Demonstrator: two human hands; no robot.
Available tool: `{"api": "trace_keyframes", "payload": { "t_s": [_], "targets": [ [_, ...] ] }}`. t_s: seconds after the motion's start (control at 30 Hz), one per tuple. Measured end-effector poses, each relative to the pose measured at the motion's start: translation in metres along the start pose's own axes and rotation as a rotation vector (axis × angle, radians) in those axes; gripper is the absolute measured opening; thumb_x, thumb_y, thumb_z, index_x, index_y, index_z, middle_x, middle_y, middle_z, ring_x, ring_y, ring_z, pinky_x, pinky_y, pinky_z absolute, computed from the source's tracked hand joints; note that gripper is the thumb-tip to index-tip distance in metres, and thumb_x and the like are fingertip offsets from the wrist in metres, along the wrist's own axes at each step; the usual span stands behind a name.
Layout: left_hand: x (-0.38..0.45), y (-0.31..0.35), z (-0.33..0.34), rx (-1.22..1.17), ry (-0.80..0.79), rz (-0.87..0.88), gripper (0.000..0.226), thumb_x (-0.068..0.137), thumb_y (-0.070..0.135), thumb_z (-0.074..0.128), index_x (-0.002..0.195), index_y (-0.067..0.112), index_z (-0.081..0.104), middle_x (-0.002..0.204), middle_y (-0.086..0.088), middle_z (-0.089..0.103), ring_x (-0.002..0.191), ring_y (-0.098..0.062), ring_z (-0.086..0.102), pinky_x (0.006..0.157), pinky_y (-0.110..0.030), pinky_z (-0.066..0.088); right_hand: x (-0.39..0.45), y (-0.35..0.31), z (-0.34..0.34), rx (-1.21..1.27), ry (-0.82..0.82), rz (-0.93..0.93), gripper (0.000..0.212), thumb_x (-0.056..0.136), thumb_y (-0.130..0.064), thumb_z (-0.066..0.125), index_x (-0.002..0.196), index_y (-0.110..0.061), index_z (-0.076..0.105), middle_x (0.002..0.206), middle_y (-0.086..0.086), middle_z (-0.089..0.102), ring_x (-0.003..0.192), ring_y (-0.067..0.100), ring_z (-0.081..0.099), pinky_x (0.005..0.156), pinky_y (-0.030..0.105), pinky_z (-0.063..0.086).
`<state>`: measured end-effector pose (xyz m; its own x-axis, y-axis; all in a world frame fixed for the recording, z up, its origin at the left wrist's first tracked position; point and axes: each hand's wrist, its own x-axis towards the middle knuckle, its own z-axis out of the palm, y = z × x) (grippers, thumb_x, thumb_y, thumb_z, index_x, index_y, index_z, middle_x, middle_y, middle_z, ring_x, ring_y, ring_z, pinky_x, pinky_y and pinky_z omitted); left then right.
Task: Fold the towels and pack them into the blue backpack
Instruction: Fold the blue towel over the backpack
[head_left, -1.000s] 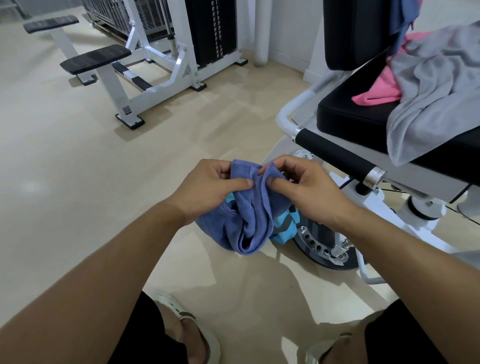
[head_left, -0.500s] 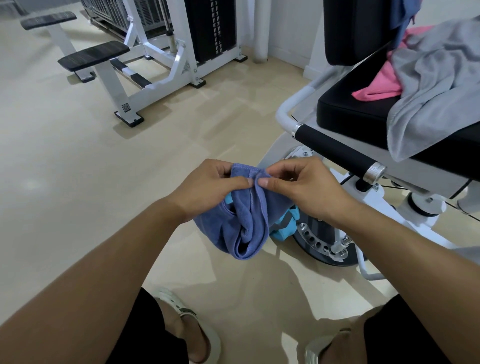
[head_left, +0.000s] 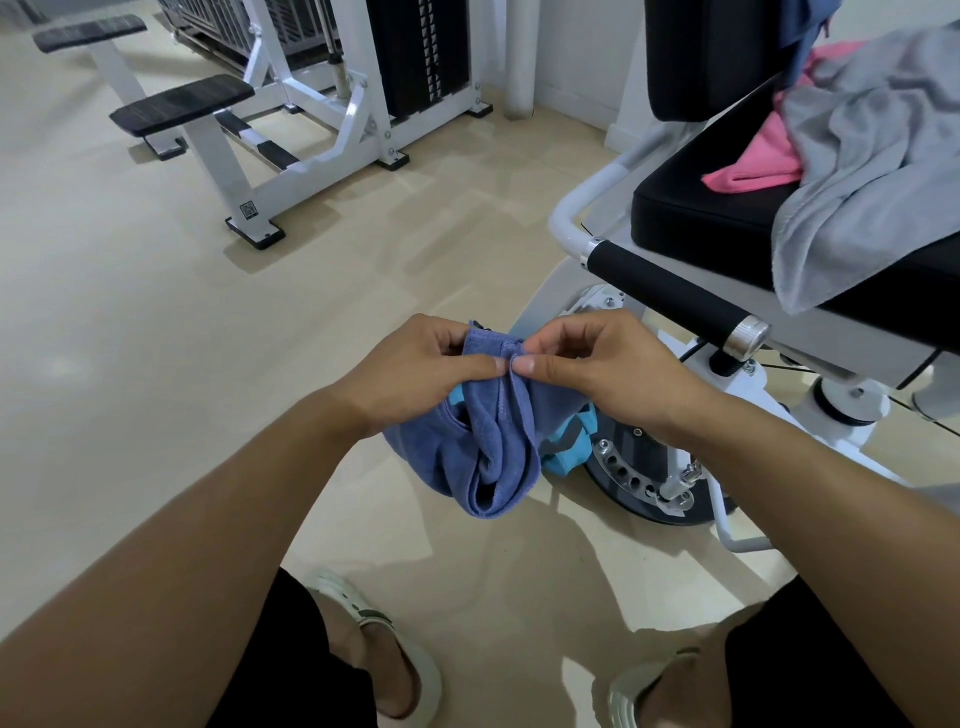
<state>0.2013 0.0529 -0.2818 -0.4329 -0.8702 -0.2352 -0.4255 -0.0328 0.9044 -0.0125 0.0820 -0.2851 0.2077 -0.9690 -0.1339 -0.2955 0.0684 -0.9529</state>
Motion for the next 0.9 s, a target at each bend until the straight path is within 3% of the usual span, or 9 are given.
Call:
{"api": "trace_keyframes", "payload": {
  "t_s": [0.1, 0.2, 0.33, 0.43, 0.53, 0.67, 0.77, 0.83, 0.9],
  "targets": [
    [-0.0001, -0.0007, 0.0001, -0.013, -0.028, -0.005, 0.020, 0.094, 0.020, 0.069, 0.113, 0.021, 0.077, 0.105, 0.002, 0.079, 0.102, -0.016, 0.074, 0.103, -0.042, 0.053, 0.0005, -0.0008, 0.0010, 0.013, -0.020, 0.023, 0.010, 0.086, -0.022, 0.080, 0.090, -0.015, 0.074, 0.082, 0.002, 0.072, 0.076, 0.006, 0.065, 0.071, 0.015, 0.052],
    [-0.0002, -0.0010, -0.0021, -0.033, -0.064, -0.009, 0.021, 0.095, 0.018, 0.069, 0.114, 0.019, 0.077, 0.108, -0.001, 0.078, 0.104, -0.019, 0.074, 0.104, -0.044, 0.052, 0.0015, -0.0019, 0.0010, 0.036, -0.035, 0.072, 0.013, 0.086, -0.022, 0.080, 0.093, -0.016, 0.072, 0.082, 0.005, 0.070, 0.071, 0.006, 0.065, 0.062, 0.012, 0.048],
    [0.0003, -0.0007, -0.0047, -0.036, -0.069, -0.014, 0.022, 0.095, 0.021, 0.069, 0.116, 0.016, 0.076, 0.109, -0.001, 0.078, 0.105, -0.020, 0.074, 0.104, -0.045, 0.053, 0.0023, -0.0005, 0.0000, 0.055, -0.035, 0.136, 0.012, 0.086, -0.023, 0.079, 0.092, -0.015, 0.073, 0.078, -0.002, 0.073, 0.067, 0.002, 0.066, 0.057, 0.010, 0.047],
    [0.0009, -0.0019, -0.0045, 0.003, -0.047, 0.001, 0.020, 0.096, 0.025, 0.067, 0.113, 0.020, 0.078, 0.104, 0.002, 0.079, 0.100, -0.015, 0.074, 0.099, -0.036, 0.055, 0.0018, -0.0002, -0.0015, 0.003, -0.072, 0.082, 0.005, 0.088, -0.023, 0.078, 0.088, -0.018, 0.074, 0.078, -0.003, 0.071, 0.071, 0.003, 0.064, 0.065, 0.013, 0.049],
    [0.0011, -0.0016, -0.0037, 0.002, 0.031, 0.021, 0.018, 0.097, 0.023, 0.067, 0.110, 0.021, 0.079, 0.097, 0.005, 0.080, 0.087, -0.005, 0.074, 0.081, -0.017, 0.052, 0.0004, -0.0036, -0.0041, -0.027, -0.128, -0.030, 0.002, 0.092, -0.016, 0.073, 0.092, -0.018, 0.074, 0.082, -0.001, 0.070, 0.078, 0.004, 0.065, 0.075, 0.015, 0.051],
    [0.0023, -0.0027, -0.0035, 0.016, 0.091, 0.044, 0.013, 0.090, 0.021, 0.074, 0.102, 0.015, 0.077, 0.091, 0.000, 0.080, 0.089, -0.015, 0.076, 0.079, -0.018, 0.053, -0.0008, -0.0058, -0.0013, -0.007, -0.156, -0.144, 0.004, 0.094, -0.010, 0.068, 0.096, -0.012, 0.071, 0.086, 0.010, 0.068, 0.082, 0.011, 0.064, 0.080, 0.020, 0.054],
    [-0.0004, 0.0010, -0.0021, 0.008, 0.044, 0.055, 0.011, 0.092, 0.019, 0.072, 0.101, 0.013, 0.076, 0.087, 0.000, 0.080, 0.083, -0.010, 0.075, 0.075, -0.012, 0.051, 0.0012, -0.0017, 0.0006, -0.051, -0.080, -0.180, 0.003, 0.093, -0.016, 0.072, 0.094, -0.018, 0.072, 0.093, 0.017, 0.071, 0.084, 0.028, 0.068, 0.085, 0.038, 0.057],
    [-0.0022, 0.0036, -0.0009, 0.003, 0.009, 0.065, 0.012, 0.096, 0.015, 0.067, 0.101, 0.011, 0.077, 0.074, 0.010, 0.076, 0.069, 0.000, 0.069, 0.068, -0.008, 0.046, 0.0030, 0.0010, 0.0003, -0.078, -0.038, -0.185, 0.003, 0.092, -0.018, 0.074, 0.093, -0.020, 0.073, 0.095, 0.015, 0.072, 0.089, 0.039, 0.068, 0.088, 0.044, 0.057],
    [-0.0027, 0.0048, -0.0013, 0.023, 0.021, 0.053, 0.017, 0.099, 0.012, 0.060, 0.096, 0.007, 0.077, 0.051, 0.016, 0.056, 0.049, 0.000, 0.050, 0.058, -0.012, 0.038, 0.0044, 0.0019, 0.0000, -0.080, -0.016, -0.186, 0.002, 0.091, -0.018, 0.074, 0.093, -0.019, 0.073, 0.094, 0.013, 0.073, 0.088, 0.037, 0.068, 0.087, 0.042, 0.057]
  ]
}}
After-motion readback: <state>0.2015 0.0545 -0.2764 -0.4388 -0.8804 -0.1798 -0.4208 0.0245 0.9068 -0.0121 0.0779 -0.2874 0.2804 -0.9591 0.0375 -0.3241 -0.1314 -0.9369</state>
